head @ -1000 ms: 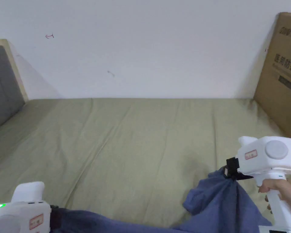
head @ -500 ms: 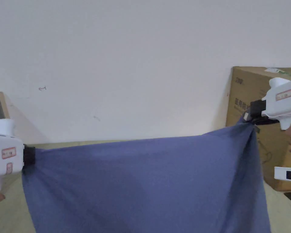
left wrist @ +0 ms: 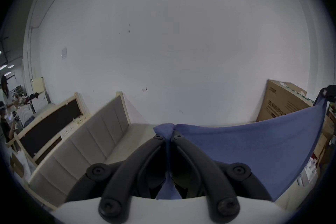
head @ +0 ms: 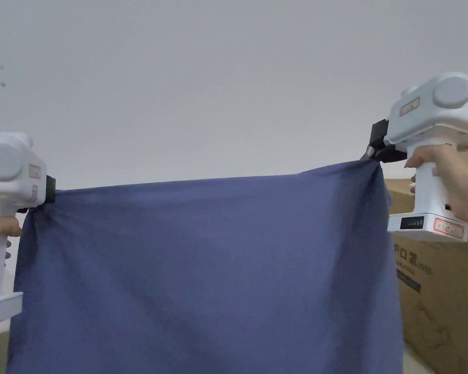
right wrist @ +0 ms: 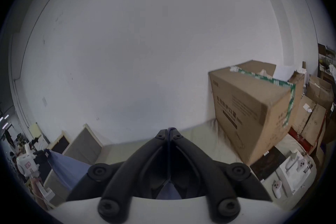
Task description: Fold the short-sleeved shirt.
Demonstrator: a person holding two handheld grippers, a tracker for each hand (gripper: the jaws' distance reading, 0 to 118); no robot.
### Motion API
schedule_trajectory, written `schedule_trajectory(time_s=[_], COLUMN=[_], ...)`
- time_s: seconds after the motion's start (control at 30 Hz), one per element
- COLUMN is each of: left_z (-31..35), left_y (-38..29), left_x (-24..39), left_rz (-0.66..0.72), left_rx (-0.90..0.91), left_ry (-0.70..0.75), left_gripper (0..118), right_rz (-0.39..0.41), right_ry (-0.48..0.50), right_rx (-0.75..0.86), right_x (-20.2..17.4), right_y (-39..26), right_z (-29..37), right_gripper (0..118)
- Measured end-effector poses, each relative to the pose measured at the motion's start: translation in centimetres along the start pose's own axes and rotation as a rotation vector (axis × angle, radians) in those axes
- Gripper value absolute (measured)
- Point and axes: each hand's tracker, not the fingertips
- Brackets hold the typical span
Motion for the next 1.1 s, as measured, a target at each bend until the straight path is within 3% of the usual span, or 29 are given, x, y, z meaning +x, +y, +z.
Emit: schedule_trajectory(time_s=[0.07, 0.2, 0.4, 0.57, 0.67, 0.83, 0.97, 1.1], left_z=[-1.4, -3.3, -5.6, -8.1, -10.7, -17.0, -23.3, -28.2], left_y=[2.6, 7.1, 10.0, 8.2, 5.0, -3.4, -12.4, -23.0], left_x=[0.0, 0.2, 0.8, 1.6, 2.6, 4.8, 6.9, 8.3], left_rz=[0.002, 0.021, 0.013, -0.003, -0.028, -0.044, -0.073, -0.083], left_rx=[0.016, 0.081, 0.122, 0.129, 0.107, -0.041, -0.192, -0.37], left_ry=[0.002, 0.021, 0.069, 0.089, 0.114, 0.088, 0.09, 0.092], left_gripper=[3, 3, 3, 3, 3, 3, 3, 3], right_rz=[0.006, -0.06, 0.011, 0.049, 0.087, 0.019, 0.082, 0.012], right_ry=[-0.009, -0.006, -0.026, -0.034, -0.061, -0.106, -0.183, -0.224], right_rx=[0.029, 0.077, 0.135, 0.138, 0.079, -0.083, -0.267, -0.438], right_x=[-1.3, -3.1, -5.4, -5.4, -4.6, -0.1, 3.6, 7.3], right_y=[2.0, 6.3, 9.3, 7.9, 5.0, -3.1, -11.7, -22.7], right_z=[-0.9, -2.6, -3.4, -5.7, -8.5, -16.1, -22.2, -26.3], right_gripper=[0, 0, 0, 0, 0, 0, 0, 0])
